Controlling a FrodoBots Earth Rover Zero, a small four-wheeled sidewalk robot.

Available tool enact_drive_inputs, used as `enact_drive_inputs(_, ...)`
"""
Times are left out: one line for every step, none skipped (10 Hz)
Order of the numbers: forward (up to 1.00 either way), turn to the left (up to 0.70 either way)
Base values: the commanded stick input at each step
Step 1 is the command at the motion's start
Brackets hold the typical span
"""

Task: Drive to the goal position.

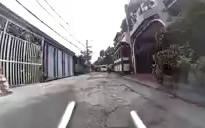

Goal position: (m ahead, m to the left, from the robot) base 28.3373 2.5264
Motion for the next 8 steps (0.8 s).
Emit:
enact_drive_inputs(0.85, 0.00)
enact_drive_inputs(0.85, 0.00)
enact_drive_inputs(0.85, 0.00)
enact_drive_inputs(0.85, 0.00)
enact_drive_inputs(0.85, 0.00)
enact_drive_inputs(0.85, 0.00)
enact_drive_inputs(0.85, 0.00)
enact_drive_inputs(0.85, 0.00)
